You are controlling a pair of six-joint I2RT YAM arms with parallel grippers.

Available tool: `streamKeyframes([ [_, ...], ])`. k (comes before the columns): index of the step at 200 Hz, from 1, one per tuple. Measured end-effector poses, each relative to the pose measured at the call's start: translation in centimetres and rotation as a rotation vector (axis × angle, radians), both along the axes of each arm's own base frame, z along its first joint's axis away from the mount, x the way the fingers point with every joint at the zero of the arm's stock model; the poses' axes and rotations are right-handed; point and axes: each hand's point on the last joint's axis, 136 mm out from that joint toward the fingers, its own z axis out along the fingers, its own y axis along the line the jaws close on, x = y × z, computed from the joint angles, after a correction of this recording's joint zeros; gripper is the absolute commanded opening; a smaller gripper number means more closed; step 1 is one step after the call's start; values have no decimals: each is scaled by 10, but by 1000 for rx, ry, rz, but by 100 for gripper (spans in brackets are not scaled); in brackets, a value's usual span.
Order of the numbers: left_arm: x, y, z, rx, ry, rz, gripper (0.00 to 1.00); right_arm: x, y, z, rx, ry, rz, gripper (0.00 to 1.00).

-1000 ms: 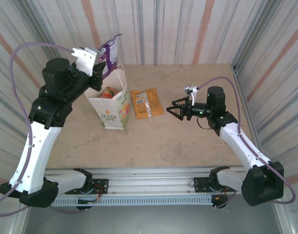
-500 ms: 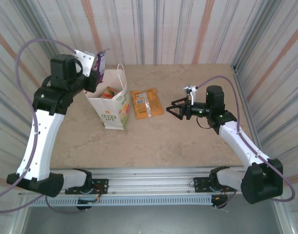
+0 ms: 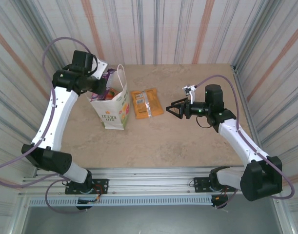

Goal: Place the snacks into the paper bag

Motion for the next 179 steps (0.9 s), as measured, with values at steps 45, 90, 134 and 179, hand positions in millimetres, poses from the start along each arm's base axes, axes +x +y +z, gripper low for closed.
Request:
streamKeyframes([
  [45, -24, -7, -3, -70, 106, -3, 0, 1, 0, -5, -3, 27, -2, 75],
  [90, -17, 3, -9, -215, 151, 71, 0, 1, 0, -5, 3, 43, -6, 75],
  [134, 5, 7, -17, -383, 171, 107, 0, 1, 0, -5, 3, 43, -7, 75],
  [179, 24, -5, -21, -521, 181, 80, 0, 1, 0, -5, 3, 43, -7, 75],
])
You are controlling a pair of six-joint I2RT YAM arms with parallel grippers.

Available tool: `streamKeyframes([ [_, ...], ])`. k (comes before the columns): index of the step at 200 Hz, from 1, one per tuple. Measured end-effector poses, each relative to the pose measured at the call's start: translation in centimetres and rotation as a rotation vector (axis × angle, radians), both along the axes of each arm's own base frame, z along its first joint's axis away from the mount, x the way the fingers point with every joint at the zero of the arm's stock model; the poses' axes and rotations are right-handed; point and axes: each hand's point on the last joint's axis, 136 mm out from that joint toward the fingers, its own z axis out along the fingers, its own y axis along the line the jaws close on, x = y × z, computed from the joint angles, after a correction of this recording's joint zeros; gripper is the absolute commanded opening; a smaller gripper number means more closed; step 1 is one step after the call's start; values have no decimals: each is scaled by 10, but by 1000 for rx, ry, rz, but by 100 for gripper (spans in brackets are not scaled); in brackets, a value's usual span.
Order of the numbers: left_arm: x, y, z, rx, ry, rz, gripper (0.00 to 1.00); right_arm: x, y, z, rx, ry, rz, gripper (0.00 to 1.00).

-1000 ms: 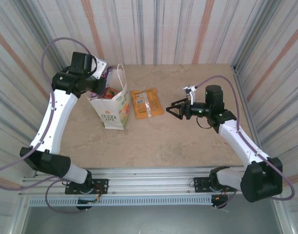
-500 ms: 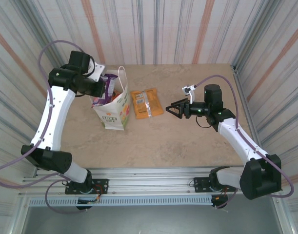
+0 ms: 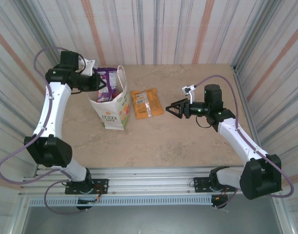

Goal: Place the snacks into the paper bag

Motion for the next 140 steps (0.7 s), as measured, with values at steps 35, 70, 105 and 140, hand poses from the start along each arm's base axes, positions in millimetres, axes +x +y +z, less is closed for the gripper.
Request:
streamKeyframes([
  [35, 8, -8, -18, -50, 68, -26, 0, 0, 0, 0, 0, 0, -1, 75],
  [70, 8, -8, -43, -54, 179, -25, 0, 0, 0, 0, 0, 0, -1, 75],
  [105, 8, -5, -54, -33, 226, -14, 39, 0, 0, 0, 0, 0, -1, 75],
  [140, 20, 6, -27, 52, 127, 18, 51, 2, -1, -1, -6, -1, -12, 74],
])
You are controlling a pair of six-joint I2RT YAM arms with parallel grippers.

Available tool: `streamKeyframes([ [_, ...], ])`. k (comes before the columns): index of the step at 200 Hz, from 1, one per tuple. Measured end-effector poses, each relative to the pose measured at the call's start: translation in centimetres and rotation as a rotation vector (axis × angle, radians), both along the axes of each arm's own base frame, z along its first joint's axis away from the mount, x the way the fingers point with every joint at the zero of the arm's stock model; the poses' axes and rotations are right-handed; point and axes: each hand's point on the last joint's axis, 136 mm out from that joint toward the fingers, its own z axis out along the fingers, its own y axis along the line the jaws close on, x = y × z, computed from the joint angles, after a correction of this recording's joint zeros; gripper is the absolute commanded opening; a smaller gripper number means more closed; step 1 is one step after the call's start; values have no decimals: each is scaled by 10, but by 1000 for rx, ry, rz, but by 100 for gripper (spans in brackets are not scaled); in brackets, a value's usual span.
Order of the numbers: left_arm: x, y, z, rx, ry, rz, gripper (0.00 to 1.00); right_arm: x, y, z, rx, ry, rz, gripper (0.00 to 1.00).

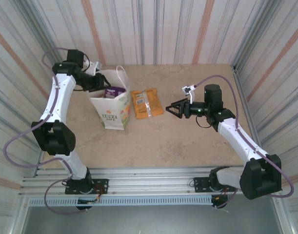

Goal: Place the snacks into the paper bag

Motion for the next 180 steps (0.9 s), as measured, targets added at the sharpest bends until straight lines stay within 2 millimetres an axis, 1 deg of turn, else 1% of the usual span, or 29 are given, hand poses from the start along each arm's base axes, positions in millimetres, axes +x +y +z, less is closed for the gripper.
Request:
streamKeyframes([
  [21, 8, 2, 28, 68, -100, 3, 51, 4, -2, -1, -12, -5, -24, 74],
  [41, 6, -2, 52, 114, -180, -2, 51, 7, -4, -4, -26, -2, -47, 74],
  [70, -11, -13, 78, 151, -262, -29, 52, 9, -8, -10, -54, 27, -79, 73],
  [89, -30, -30, 93, 151, -329, -71, 53, 13, -11, -10, -77, 42, -108, 73],
  [102, -46, -40, 99, 138, -371, -103, 53, 19, -13, -9, -95, 49, -134, 72],
  [116, -64, -49, 106, 105, -417, -133, 53, 26, -16, -13, -123, 70, -168, 71],
  [141, -83, -51, 116, 53, -493, -135, 53, 39, -18, -28, -174, 145, -219, 70],
  [152, -90, -51, 119, 27, -525, -133, 53, 47, -15, -36, -201, 184, -229, 70],
  [180, -102, -54, 115, -21, -566, -143, 54, 65, 0, -58, -275, 262, -229, 71],
])
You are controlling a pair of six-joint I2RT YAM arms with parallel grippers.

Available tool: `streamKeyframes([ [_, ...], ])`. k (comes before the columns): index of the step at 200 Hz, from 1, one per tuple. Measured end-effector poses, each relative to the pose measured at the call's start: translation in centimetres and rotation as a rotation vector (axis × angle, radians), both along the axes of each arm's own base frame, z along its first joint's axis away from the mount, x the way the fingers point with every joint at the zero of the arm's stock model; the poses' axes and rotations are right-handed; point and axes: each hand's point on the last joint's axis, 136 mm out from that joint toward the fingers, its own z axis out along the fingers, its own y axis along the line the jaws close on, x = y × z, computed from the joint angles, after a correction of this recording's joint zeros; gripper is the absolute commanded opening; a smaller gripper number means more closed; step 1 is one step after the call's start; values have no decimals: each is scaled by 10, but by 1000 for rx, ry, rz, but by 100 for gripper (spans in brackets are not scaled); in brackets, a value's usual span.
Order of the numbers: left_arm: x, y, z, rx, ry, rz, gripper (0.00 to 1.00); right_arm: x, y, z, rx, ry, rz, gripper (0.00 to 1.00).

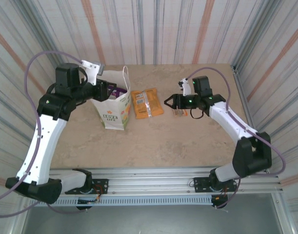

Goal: Place the snacks into the paper bag

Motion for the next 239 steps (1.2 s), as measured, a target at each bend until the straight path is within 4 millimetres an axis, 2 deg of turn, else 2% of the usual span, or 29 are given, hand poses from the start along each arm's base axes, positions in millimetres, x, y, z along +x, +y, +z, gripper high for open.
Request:
streamKeyframes([
  [64, -5, -7, -21, -53, 43, -24, 54, 51, 40, -66, -156, 135, 7, 76],
  [105, -7, -7, -19, -65, 41, -19, 54, 78, 48, -109, -210, 200, -6, 76],
  [139, -9, -6, -17, -67, 35, -19, 54, 96, 54, -132, -226, 221, -9, 76],
  [183, -6, -7, -20, -67, 46, -17, 54, 111, 62, -149, -225, 233, -5, 73],
  [201, -5, -8, -22, -68, 56, -15, 54, 113, 65, -155, -212, 244, 1, 65],
  [239, -3, -8, -23, -69, 63, -14, 54, 112, 68, -161, -203, 260, 6, 37],
])
